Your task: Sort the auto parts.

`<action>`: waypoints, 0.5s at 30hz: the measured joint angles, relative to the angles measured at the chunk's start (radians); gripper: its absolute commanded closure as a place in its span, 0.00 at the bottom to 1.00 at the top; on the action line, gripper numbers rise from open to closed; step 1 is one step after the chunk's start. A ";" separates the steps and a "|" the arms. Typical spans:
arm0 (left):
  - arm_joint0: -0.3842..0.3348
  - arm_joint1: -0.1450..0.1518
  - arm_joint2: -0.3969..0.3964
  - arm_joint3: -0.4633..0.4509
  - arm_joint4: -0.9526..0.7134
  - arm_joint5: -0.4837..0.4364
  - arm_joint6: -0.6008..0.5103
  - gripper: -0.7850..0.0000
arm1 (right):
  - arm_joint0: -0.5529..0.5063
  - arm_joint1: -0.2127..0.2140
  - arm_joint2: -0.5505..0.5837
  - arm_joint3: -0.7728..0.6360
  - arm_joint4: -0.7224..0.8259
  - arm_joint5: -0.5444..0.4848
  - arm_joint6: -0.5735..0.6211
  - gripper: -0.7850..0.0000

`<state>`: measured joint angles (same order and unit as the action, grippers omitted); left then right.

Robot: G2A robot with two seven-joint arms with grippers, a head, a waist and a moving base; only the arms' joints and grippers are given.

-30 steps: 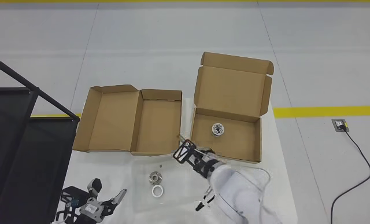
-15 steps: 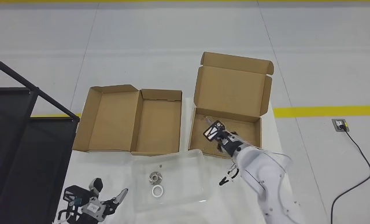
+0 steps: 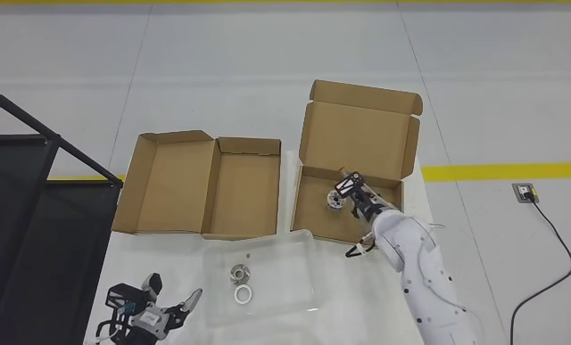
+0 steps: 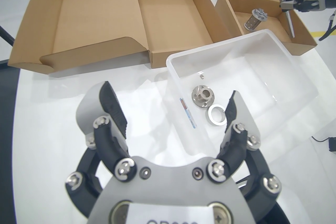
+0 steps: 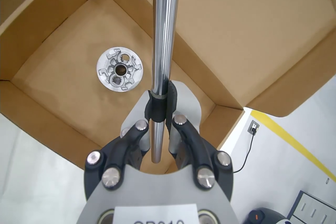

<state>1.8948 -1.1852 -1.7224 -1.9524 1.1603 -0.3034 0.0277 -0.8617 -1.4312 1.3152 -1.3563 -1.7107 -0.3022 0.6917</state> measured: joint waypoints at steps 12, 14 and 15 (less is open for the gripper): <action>-0.008 -0.002 0.018 -0.006 0.019 0.018 -0.013 0.00 | 0.042 0.017 0.007 0.056 -0.032 -0.115 0.020 1.00; -0.008 -0.002 0.019 -0.006 0.020 0.018 -0.013 0.00 | 0.038 0.021 0.005 0.037 -0.059 -0.124 0.042 1.00; -0.007 -0.002 0.019 -0.007 0.021 0.018 -0.014 0.00 | 0.037 0.022 0.004 0.027 -0.067 -0.131 0.058 1.00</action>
<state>1.8873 -1.1872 -1.7037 -1.9592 1.1815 -0.2853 0.0140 -0.8249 -1.4089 1.3190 -1.3288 -1.7781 -0.4329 0.7495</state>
